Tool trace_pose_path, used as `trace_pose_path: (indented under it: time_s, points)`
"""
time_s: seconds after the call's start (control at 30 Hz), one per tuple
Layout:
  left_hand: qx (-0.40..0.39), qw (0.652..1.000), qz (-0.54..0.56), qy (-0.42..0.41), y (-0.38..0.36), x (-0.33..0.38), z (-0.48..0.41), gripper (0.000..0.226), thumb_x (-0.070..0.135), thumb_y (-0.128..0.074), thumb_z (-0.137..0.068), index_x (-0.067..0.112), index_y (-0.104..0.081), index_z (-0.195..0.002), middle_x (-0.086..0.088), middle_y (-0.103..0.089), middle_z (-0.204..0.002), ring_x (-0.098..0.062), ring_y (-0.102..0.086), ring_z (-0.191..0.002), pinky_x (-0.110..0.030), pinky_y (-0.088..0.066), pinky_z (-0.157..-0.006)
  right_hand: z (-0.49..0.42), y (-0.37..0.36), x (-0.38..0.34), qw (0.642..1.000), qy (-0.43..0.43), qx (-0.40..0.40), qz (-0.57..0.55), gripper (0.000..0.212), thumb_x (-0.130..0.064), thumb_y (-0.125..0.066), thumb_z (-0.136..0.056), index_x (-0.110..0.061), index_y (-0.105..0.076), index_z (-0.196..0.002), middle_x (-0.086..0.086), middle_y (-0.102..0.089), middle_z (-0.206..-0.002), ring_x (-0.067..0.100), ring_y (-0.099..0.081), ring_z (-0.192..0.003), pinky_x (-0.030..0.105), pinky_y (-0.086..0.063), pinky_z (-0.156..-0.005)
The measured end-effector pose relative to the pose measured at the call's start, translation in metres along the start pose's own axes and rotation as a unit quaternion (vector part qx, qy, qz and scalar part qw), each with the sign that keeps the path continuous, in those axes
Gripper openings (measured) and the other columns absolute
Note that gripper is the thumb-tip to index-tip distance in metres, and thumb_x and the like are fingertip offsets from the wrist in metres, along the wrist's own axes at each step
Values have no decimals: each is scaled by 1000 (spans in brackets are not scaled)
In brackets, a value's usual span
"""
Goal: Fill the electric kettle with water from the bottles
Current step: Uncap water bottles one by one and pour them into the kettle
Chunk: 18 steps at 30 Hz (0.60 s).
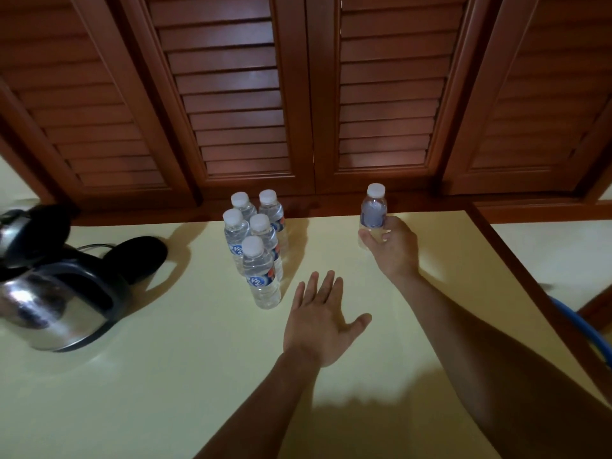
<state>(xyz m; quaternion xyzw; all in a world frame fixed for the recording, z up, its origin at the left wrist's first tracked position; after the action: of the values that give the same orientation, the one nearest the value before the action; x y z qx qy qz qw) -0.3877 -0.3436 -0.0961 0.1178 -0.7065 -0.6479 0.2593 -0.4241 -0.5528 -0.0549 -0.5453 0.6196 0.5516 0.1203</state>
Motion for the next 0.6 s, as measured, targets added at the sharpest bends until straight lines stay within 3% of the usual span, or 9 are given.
trace_pose_path:
  time_s: [0.07,0.2,0.3,0.37,0.43,0.5,0.6]
  points:
    - [-3,1000,-1,-4,0,0,-1,94,83,-15,-89,25,-8,-162,8,4,-170,-17,18,-155,-41,9,-126,-1,-3,5,1000,-11,-14,2,41,-44,-77,-79,-14,-63,-103,4,-69,-93,22,-64,-79,24,-39,-63]
    - [2,1000,9,-4,3,0,0,92,83,-20,-90,24,-15,-161,7,-1,-170,-18,14,-156,-40,9,-126,18,0,17,997,-66,-18,-36,77,-53,-77,-76,-12,-50,-135,4,-65,-124,24,-64,-104,23,-44,-80]
    - [53,994,86,-34,10,2,3,79,76,-37,-93,26,-37,-154,9,-28,-165,-15,-5,-157,-40,-7,-127,49,13,15,992,-64,25,-102,76,-49,-80,-72,-10,-53,-132,-1,-63,-122,24,-63,-106,23,-46,-81]
    - [152,969,180,-74,27,2,16,52,62,-59,-93,28,-62,-133,17,-59,-141,-7,-36,-145,-37,-35,-116,69,22,11,988,-51,39,-141,70,-47,-82,-70,-13,-57,-126,-8,-62,-116,22,-63,-98,25,-50,-78]
    - [271,929,237,-83,47,-2,41,24,46,-74,-87,23,-71,-93,19,-72,-103,-6,-61,-112,-39,-51,-92,88,28,6,988,-31,28,-146,63,-46,-81,-72,-16,-58,-122,-10,-63,-114,18,-62,-95,29,-53,-77]
    - [346,897,275,-27,57,-16,64,26,38,-78,-80,20,-59,-74,15,-66,-80,-11,-62,-86,-38,-51,-79,103,33,0,989,-13,13,-148,55,-45,-79,-75,-19,-59,-119,-13,-64,-112,16,-62,-94,34,-54,-79]
    - [396,838,354,123,59,-54,87,34,30,-84,-74,22,-51,-77,11,-58,-79,-13,-58,-80,-33,-45,-73,118,34,-8,986,-13,-8,-165,49,-46,-78,-76,-24,-60,-116,-15,-66,-108,15,-63,-95,37,-54,-82]
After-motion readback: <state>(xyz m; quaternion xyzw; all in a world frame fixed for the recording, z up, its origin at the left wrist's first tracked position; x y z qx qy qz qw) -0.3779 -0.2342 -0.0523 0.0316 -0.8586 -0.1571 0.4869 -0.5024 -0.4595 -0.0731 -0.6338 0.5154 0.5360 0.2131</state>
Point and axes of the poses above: each hand's wrist, its own z-axis away from the middle knuckle, its own y-axis out of the back of the hand, x = y × z, the point moved 7 cm from there along -z, towards the middle knuckle
